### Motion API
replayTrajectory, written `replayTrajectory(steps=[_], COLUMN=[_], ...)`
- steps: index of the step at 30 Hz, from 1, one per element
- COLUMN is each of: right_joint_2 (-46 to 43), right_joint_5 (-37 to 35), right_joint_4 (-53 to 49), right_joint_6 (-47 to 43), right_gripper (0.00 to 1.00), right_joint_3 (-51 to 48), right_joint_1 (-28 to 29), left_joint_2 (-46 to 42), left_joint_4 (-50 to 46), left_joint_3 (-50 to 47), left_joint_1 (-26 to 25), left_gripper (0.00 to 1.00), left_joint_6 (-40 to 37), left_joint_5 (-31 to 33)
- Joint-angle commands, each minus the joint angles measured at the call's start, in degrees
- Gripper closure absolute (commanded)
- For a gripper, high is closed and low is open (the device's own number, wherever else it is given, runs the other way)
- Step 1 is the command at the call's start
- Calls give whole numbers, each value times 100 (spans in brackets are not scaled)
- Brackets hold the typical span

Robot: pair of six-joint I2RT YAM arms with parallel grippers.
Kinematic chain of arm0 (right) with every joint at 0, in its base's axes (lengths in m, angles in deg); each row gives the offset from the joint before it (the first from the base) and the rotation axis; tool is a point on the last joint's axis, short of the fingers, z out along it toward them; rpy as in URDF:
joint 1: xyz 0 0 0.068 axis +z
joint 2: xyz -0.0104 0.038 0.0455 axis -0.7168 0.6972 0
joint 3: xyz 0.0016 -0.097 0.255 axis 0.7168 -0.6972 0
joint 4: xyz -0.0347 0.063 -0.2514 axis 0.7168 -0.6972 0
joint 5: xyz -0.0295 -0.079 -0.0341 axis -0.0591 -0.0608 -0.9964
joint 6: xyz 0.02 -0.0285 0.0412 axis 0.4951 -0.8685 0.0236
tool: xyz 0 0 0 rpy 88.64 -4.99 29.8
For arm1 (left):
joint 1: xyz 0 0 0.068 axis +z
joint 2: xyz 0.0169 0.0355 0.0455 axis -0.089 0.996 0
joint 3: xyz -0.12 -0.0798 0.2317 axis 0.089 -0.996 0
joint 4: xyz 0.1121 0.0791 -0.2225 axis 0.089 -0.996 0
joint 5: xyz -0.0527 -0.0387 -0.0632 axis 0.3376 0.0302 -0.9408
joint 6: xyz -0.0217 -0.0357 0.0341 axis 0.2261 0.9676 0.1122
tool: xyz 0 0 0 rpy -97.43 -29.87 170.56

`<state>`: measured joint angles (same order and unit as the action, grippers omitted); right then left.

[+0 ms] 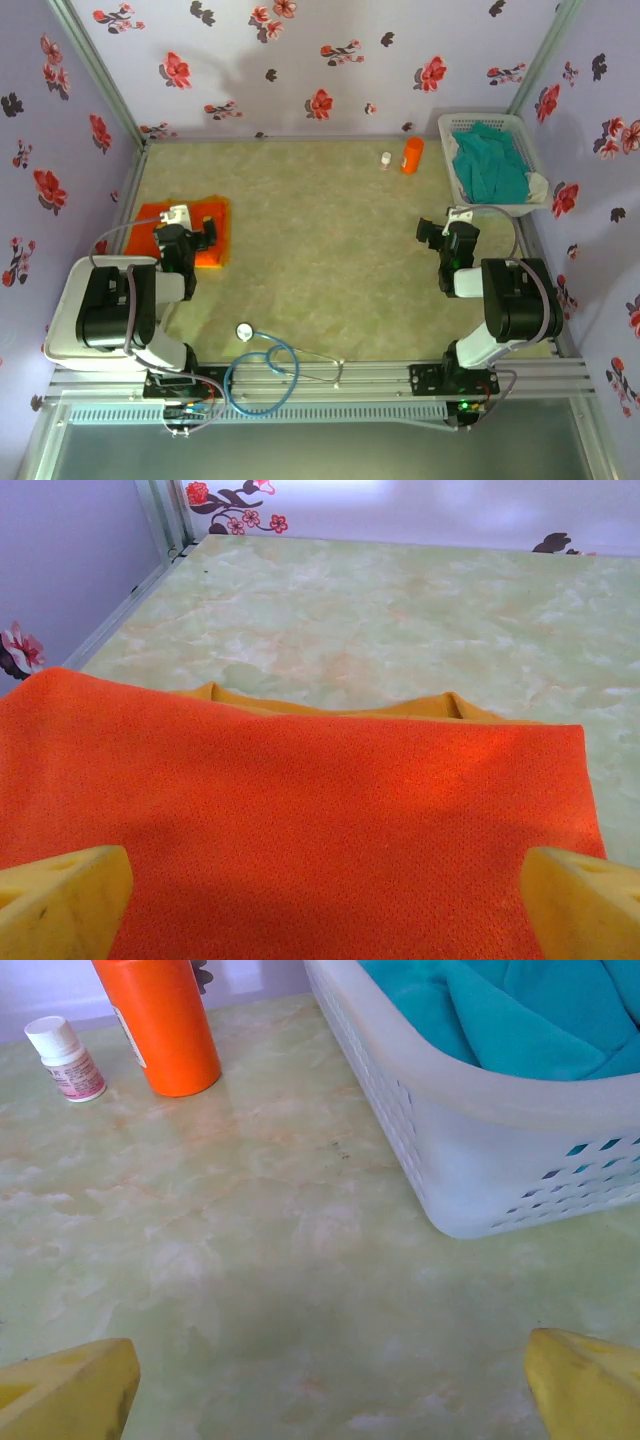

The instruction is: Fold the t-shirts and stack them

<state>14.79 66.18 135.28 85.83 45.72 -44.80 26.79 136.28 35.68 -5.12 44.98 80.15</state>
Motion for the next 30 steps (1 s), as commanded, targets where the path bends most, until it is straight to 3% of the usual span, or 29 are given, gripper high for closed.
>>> replayTrajectory(steps=[1, 30], right_joint_2=[-37, -31], right_joint_5=[5, 5], right_joint_4=[51, 42], right_joint_6=[-75, -84], right_gripper=[1, 1], right_joint_3=[101, 105], right_joint_1=[-38, -38], left_joint_2=[39, 41], left_joint_4=[17, 110], left_joint_3=[72, 28], left_joint_1=[-34, -68], left_gripper=[0, 0], left_joint_6=[-137, -85], left_joint_5=[106, 370])
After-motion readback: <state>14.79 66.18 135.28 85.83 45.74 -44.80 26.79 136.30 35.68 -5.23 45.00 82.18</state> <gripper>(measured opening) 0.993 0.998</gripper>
